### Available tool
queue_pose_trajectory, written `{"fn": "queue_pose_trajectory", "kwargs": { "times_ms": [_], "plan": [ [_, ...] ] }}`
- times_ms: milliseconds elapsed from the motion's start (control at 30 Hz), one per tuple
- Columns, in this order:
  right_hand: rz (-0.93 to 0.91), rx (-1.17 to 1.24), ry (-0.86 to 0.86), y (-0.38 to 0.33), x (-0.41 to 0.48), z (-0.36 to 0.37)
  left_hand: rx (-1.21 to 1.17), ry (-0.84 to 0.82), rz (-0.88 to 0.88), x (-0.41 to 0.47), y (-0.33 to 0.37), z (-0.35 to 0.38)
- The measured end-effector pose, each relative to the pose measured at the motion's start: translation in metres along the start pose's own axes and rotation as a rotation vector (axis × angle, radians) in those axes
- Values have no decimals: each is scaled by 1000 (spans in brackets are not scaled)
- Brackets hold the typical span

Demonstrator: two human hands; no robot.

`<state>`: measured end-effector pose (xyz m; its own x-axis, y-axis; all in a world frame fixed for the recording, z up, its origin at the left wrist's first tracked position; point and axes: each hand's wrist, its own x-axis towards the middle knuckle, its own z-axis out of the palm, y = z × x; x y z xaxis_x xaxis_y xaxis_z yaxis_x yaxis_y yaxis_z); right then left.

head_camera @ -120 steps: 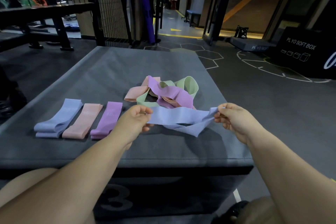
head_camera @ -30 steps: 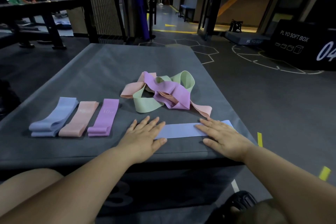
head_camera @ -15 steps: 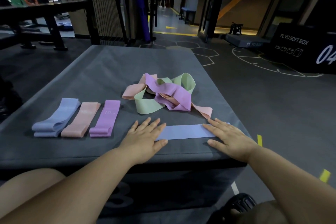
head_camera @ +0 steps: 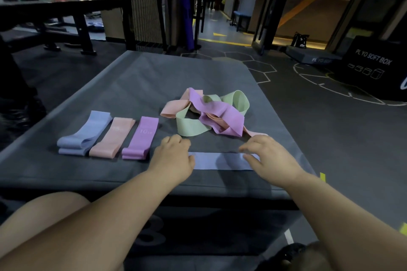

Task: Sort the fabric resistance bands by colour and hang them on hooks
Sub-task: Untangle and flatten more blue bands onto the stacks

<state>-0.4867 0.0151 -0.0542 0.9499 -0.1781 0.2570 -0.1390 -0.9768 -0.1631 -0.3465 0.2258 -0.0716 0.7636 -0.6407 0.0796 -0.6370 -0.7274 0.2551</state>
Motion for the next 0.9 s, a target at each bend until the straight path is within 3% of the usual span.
{"fn": "queue_pose_trajectory", "kwargs": {
  "times_ms": [267,533,733,900],
  "plan": [
    [-2,207,-142,-47,27,16,-10,-24,-91,-1,-2,-8],
    [56,279,-269,-68,43,26,-346,-131,-169,8,-12,-18],
    [223,560,-264,-82,49,21,-731,-124,-223,13,-10,-22],
    [344,540,-196,-88,59,27,-726,-176,-111,11,-13,-20]
  ]
}}
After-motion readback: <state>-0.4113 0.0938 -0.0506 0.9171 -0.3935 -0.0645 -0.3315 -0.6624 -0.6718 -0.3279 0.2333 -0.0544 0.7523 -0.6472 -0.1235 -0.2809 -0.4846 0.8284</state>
